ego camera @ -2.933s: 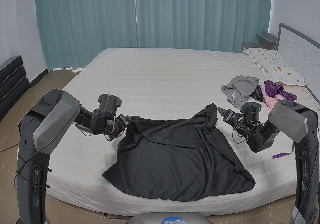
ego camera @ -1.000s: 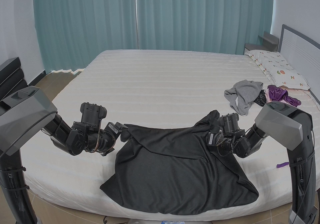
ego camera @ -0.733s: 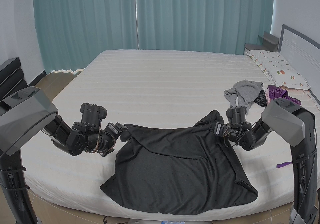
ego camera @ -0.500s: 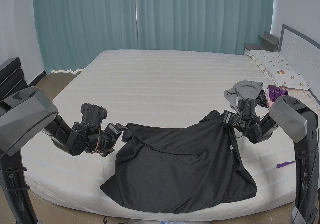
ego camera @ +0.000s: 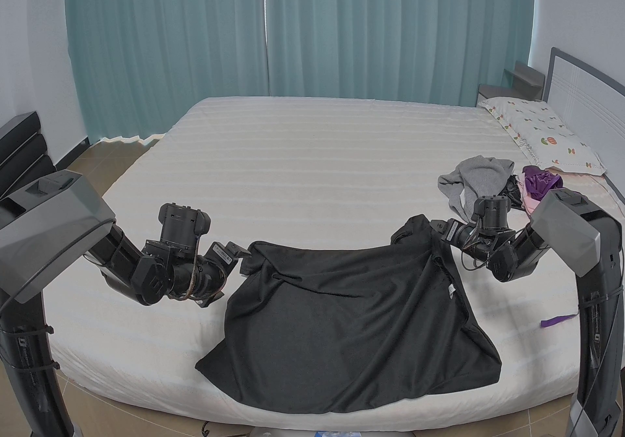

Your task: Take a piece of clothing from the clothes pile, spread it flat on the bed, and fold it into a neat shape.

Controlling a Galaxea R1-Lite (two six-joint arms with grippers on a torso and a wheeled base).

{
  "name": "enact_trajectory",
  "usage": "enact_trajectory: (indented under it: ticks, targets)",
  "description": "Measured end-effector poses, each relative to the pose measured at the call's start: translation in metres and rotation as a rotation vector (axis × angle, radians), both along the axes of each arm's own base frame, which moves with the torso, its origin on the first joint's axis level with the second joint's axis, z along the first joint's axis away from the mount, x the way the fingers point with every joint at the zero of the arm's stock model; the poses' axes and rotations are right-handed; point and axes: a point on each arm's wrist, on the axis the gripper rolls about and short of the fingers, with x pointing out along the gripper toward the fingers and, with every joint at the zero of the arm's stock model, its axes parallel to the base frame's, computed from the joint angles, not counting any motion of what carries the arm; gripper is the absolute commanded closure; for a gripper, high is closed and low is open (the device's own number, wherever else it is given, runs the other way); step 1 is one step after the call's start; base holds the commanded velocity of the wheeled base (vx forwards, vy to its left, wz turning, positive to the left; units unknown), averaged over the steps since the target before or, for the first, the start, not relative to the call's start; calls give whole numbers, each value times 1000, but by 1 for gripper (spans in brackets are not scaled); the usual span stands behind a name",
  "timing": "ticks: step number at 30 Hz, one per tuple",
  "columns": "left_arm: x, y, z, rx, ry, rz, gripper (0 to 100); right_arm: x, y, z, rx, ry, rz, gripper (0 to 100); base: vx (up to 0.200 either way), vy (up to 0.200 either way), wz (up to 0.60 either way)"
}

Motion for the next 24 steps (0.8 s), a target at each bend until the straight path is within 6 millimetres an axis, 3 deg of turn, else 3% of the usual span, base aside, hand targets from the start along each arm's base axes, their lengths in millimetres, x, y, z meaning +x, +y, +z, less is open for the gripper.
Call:
enact_trajectory:
  ticks: [6,15,16,24]
  targets:
    - [-1,0,-1,1,4,-1,0,-25,0,6,29,57,97,0,0,0,0]
    - [-2,0,-2,3,8,-1,0,-56,3,-6,-136,80,240,0,0,0,0]
    - [-2,0,-2,3,9,-1,0,-57,5,-9,-142,84,245,100,0,0,0]
    - [-2,0,-3,5,11,-1,0,-57,6,-24,-193,140,236,100,0,0,0]
